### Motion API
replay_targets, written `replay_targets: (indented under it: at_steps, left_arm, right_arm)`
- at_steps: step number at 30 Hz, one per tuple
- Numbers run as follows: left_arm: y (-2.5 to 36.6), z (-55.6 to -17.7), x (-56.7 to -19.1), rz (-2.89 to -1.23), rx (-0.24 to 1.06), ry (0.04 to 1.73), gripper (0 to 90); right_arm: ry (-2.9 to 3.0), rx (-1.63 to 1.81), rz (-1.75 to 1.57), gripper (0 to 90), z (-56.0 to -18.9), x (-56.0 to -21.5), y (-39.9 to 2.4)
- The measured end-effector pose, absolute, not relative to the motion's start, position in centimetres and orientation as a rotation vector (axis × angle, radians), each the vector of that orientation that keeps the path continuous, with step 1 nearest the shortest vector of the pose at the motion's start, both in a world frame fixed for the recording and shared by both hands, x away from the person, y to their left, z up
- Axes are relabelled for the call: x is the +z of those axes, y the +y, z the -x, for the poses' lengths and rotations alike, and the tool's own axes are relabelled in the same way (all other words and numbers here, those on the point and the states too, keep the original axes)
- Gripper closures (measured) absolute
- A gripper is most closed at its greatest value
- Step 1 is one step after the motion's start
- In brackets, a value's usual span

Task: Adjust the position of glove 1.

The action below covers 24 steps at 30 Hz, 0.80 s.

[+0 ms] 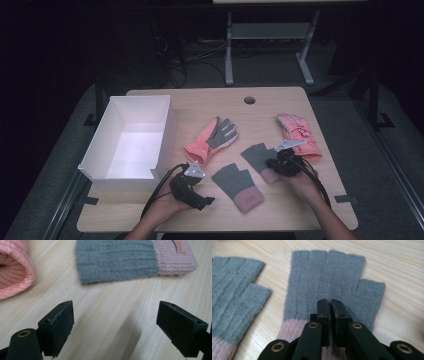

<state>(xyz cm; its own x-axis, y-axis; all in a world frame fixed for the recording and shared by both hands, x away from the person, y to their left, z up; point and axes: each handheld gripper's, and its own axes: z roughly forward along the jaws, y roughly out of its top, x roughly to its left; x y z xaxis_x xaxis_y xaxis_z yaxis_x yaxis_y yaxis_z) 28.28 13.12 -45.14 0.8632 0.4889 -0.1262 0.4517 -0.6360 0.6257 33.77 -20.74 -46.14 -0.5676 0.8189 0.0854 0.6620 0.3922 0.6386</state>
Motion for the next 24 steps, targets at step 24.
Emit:
replay_targets:
  at_steps: [24]
  left_arm:
    - [13.3, -28.4, -44.9, -2.358, 0.085, 0.674, 14.0]
  right_arm:
    - [2.420, 1.174, -1.260, 86.9, -28.9, -42.5, -18.4]
